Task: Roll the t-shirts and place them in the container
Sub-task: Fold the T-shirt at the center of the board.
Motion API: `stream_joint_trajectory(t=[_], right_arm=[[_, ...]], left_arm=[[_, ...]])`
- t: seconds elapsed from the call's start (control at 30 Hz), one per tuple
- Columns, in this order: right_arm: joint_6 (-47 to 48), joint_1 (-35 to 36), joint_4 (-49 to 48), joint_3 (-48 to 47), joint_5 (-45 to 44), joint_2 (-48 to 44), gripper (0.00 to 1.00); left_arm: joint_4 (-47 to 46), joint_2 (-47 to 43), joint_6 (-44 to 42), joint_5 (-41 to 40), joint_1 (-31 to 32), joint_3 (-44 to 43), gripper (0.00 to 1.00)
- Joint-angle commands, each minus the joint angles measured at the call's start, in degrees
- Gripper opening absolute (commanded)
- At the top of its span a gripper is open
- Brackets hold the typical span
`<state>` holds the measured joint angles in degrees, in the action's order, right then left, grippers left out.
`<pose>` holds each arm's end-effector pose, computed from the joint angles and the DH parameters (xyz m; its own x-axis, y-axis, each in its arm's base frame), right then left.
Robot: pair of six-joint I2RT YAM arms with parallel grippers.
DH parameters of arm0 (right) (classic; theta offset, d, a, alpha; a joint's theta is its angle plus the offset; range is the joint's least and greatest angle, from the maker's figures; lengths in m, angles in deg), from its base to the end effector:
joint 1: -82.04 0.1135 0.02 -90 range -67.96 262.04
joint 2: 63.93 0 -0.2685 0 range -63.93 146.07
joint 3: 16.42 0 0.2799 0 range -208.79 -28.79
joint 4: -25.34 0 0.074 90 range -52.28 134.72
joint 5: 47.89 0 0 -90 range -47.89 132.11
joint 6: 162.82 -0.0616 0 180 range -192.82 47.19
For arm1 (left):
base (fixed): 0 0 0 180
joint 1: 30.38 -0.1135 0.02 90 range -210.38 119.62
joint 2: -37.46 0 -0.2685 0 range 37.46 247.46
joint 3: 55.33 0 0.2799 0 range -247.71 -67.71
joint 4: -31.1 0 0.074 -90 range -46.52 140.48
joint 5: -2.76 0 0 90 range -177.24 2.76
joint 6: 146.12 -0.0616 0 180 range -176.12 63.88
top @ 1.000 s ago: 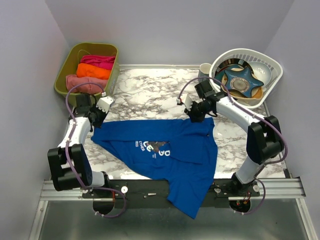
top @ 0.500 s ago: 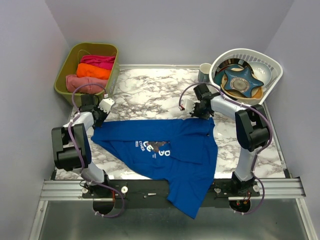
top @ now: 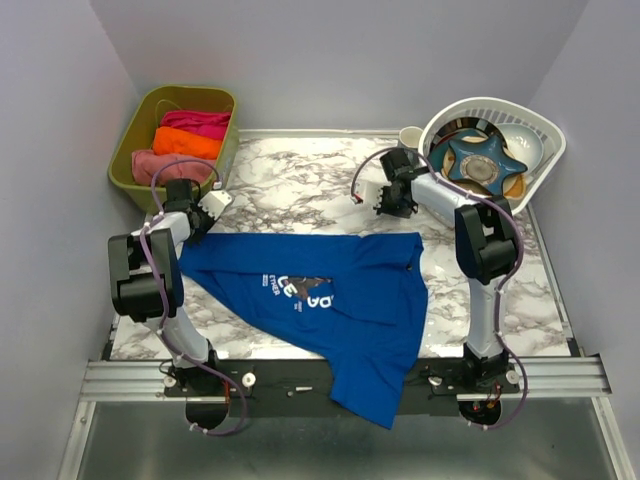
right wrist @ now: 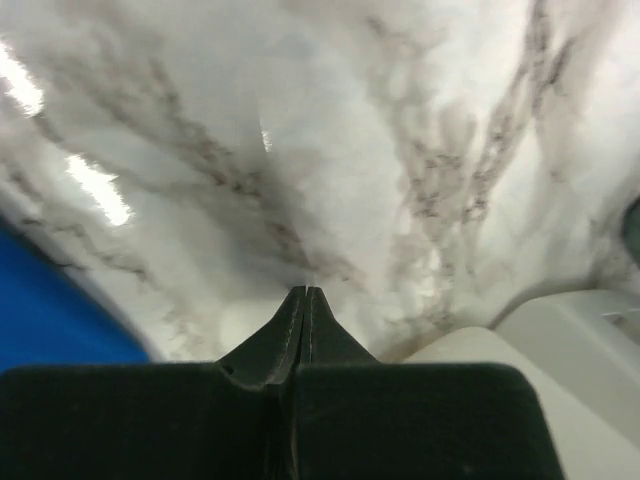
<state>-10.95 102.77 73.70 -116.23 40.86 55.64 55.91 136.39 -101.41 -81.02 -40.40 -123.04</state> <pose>0.4367 0.1638 0.1266 -0.1038 -0.9820 -0.1578 -0.9286 0.1525 -0.3382 0.3720 0.0590 0.1215 -0.6551 0.6017 -0.4570 0.5007 0.7987 0.3339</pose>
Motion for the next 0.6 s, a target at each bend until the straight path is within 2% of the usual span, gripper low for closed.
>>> stream_joint_trajectory(t=[0.0,0.13,0.23,0.27,0.33,0.37,0.47,0.57], right_arm=[[1.94,-1.13,3.91,-8.96,-2.96,5.75,0.05],[1.94,-1.83,4.62,-15.21,-4.19,9.36,0.04],[0.45,-2.01,4.97,-17.06,-3.67,8.23,0.04],[-0.68,-1.92,5.23,-16.89,-2.71,7.53,0.05],[-2.09,-1.92,6.29,-15.84,-1.3,4.54,0.07],[-4.1,-1.84,6.55,-15.4,-0.25,3.4,0.09],[-7.36,-1.48,7.52,-12.68,0.99,-0.2,0.12],[-9.47,-1.04,8.22,-9.86,2.82,-2.84,0.15]], left_arm=[[-0.3,4.42,-1.02,-2.0,-0.09,-3.55,0.0],[2.59,4.51,-0.76,0.1,0.09,-6.36,0.0],[7.06,2.06,0.03,2.04,0.09,-7.51,0.01],[8.13,-0.82,0.47,3.35,0.09,-7.34,0.1],[11.81,-4.78,1.78,5.55,0.18,-6.29,0.17],[12.7,-9.42,3.97,7.47,0.09,-5.76,0.24],[17.09,-18.12,10.54,10.03,0.09,-3.3,0.32],[21.84,-23.68,17.23,11.97,0.18,-0.31,0.36]])
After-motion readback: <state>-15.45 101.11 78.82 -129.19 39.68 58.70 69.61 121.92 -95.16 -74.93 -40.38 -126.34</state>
